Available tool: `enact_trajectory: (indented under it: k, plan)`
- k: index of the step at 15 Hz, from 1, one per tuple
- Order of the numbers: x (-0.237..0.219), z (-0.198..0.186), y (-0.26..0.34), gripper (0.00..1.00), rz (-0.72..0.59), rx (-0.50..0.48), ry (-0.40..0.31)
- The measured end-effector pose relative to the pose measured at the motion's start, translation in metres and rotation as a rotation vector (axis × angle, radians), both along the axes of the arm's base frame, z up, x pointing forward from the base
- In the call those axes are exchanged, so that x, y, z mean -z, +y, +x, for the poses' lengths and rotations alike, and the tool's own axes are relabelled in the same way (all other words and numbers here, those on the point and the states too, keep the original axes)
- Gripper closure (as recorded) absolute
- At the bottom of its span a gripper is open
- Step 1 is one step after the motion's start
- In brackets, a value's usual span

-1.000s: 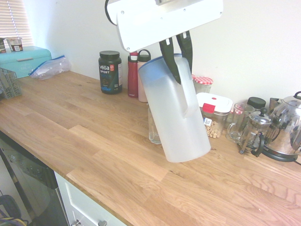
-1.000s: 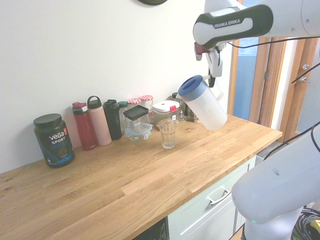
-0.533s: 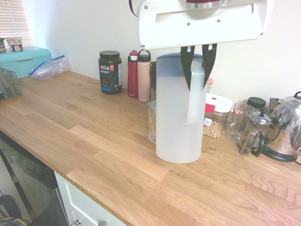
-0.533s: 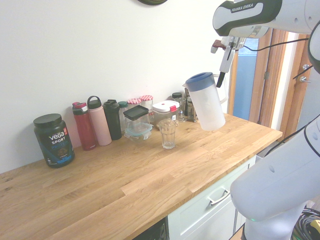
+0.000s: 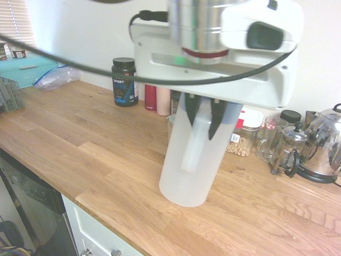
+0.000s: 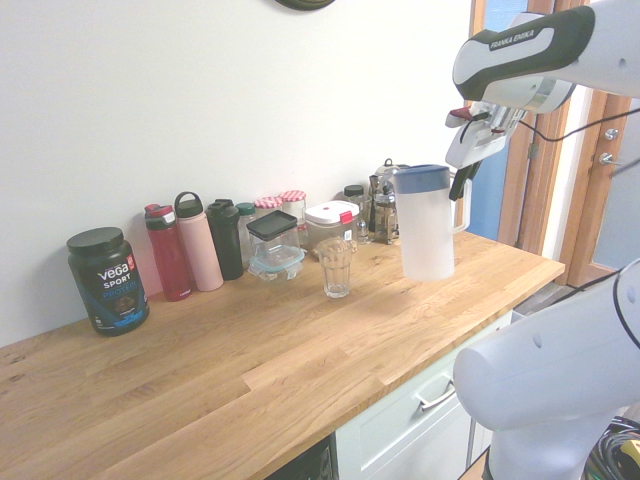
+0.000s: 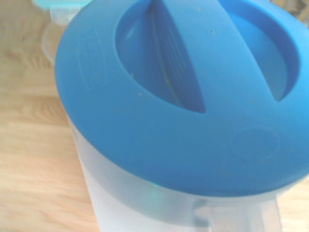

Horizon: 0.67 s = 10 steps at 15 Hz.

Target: Pour me some water

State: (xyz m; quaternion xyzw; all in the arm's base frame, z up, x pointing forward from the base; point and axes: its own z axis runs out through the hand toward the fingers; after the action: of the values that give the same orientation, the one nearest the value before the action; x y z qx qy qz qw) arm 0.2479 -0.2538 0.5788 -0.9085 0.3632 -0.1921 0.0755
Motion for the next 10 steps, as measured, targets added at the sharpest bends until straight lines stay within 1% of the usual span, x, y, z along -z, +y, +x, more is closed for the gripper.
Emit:
enact_trajectory:
  k: [3,6,7,10]
  plan:
    - [-0.005,-0.016,0.056,1.00,0.013,0.093,-0.095]
    - [-0.002,-0.021,0.119,1.00,-0.002,0.145,-0.208]
    - [-0.001,-0.023,0.143,1.00,-0.012,0.148,-0.237]
    - [-0.014,-0.025,0.216,1.00,-0.027,0.117,-0.274]
